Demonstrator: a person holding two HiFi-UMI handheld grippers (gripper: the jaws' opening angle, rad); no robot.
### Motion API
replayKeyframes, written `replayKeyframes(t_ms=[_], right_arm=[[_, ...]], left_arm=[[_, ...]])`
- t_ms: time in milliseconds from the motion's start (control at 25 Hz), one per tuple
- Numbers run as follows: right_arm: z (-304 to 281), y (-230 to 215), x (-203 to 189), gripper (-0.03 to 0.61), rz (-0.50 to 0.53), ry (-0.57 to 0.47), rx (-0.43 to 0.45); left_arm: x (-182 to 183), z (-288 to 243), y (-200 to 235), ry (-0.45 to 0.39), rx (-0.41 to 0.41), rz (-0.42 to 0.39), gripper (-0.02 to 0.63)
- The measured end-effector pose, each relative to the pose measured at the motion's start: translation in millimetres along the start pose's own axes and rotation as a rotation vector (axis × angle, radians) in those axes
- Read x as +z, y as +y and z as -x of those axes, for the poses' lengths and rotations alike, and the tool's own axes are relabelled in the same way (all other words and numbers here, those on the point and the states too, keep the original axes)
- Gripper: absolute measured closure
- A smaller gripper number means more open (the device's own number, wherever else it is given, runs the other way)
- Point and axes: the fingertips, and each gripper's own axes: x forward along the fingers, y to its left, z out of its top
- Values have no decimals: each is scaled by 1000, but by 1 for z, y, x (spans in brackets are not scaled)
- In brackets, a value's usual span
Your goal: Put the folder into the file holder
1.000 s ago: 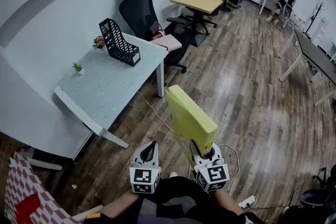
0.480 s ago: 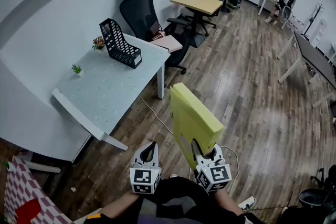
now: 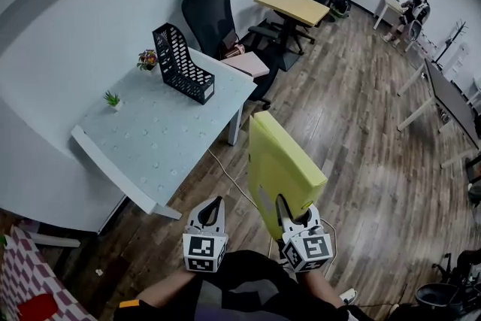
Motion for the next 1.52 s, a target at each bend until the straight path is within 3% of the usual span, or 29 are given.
replayKeyframes(t_ms=[360, 720, 1000, 1280, 1520], right_arm=[[-72, 38, 40, 436, 29, -27, 21], [-127, 67, 49, 436, 31, -51, 2], [-160, 81, 55, 436, 39, -62, 41], [-226, 70, 75, 436, 48, -112, 129], [-309, 55, 113, 436, 56, -141, 236]], left_arm=[[27, -19, 75, -16, 7, 30, 609], [23, -26, 139, -10, 11, 42, 609], [30, -38, 170, -37, 42, 55, 609], [27, -67, 214, -42, 168, 82, 609], [58, -104, 255, -61, 295, 120, 609]])
